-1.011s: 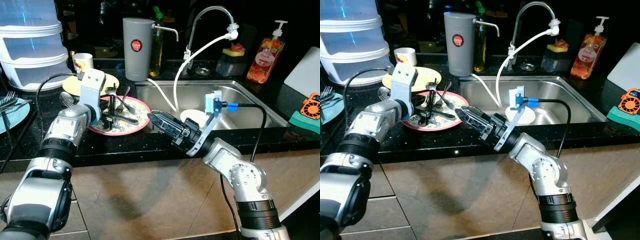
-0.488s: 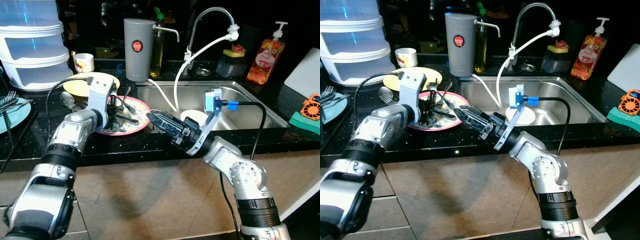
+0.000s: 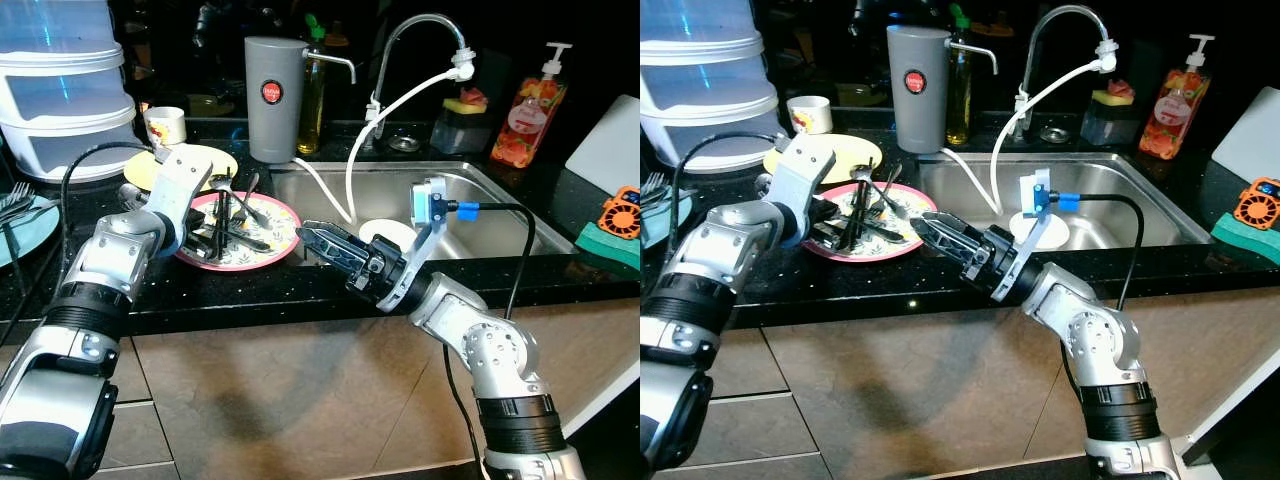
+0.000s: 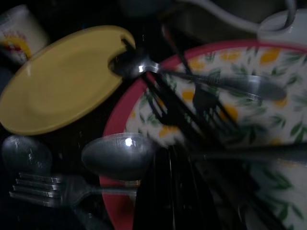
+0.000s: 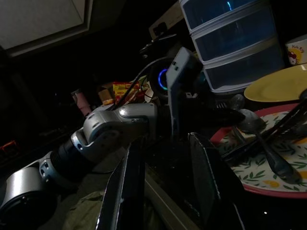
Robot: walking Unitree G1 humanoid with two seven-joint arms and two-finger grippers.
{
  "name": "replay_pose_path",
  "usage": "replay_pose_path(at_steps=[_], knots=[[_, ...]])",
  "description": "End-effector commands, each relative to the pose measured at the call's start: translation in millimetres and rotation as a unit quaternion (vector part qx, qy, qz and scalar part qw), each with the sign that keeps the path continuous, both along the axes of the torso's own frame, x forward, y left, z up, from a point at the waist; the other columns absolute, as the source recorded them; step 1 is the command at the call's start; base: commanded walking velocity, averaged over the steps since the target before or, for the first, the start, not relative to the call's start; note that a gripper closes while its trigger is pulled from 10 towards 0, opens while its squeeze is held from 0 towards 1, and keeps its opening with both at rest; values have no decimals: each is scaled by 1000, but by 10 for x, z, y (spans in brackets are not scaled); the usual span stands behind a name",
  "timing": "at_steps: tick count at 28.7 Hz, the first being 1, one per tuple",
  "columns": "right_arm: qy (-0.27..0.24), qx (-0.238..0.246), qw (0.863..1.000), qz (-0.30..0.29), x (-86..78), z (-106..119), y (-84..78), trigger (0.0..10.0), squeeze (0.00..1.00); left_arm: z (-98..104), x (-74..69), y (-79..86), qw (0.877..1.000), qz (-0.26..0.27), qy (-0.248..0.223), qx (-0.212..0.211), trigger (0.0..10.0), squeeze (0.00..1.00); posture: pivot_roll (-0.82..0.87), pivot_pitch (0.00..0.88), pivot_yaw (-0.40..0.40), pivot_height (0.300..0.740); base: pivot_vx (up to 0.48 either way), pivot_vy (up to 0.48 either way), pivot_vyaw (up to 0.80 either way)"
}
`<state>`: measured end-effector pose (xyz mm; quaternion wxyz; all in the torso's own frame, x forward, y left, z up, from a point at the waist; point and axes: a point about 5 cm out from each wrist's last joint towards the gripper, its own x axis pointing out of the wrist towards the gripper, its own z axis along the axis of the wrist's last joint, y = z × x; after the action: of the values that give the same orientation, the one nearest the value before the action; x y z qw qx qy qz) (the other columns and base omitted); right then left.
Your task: Kitchen organization
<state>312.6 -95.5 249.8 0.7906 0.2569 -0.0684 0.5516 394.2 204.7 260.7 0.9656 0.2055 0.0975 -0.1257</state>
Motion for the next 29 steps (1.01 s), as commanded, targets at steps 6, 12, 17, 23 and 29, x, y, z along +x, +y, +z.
replay_pose_path(at_steps=[6, 12, 17, 23, 29], knots=[[0, -3, 1000, 0, 28, 24, -32, 10000, 0, 49, -69, 100, 1000, 25, -16, 8, 10000, 0, 35, 38, -82, 740, 0, 0, 0], [0, -5, 1000, 3, 28, 27, -33, 10000, 0, 7, -87, 16, 999, 21, -2, -27, 10000, 110, 35, 39, -83, 740, 0, 0, 0], [-2, -5, 1000, 6, 31, 34, -28, 10000, 0, -71, -112, -110, 999, 10, 17, -49, 10000, 1000, 35, 42, -84, 740, 0, 0, 0], [-3, -3, 1000, 10, 14, 32, -27, 10000, 0, -101, -107, -248, 997, 7, 22, -68, 10000, 1000, 34, 46, -76, 740, 0, 0, 0], [-1, -4, 1000, 13, -3, 14, -30, 10000, 0, -151, -97, -237, 997, 37, 32, -62, 10000, 1000, 30, 48, -75, 740, 0, 0, 0]])
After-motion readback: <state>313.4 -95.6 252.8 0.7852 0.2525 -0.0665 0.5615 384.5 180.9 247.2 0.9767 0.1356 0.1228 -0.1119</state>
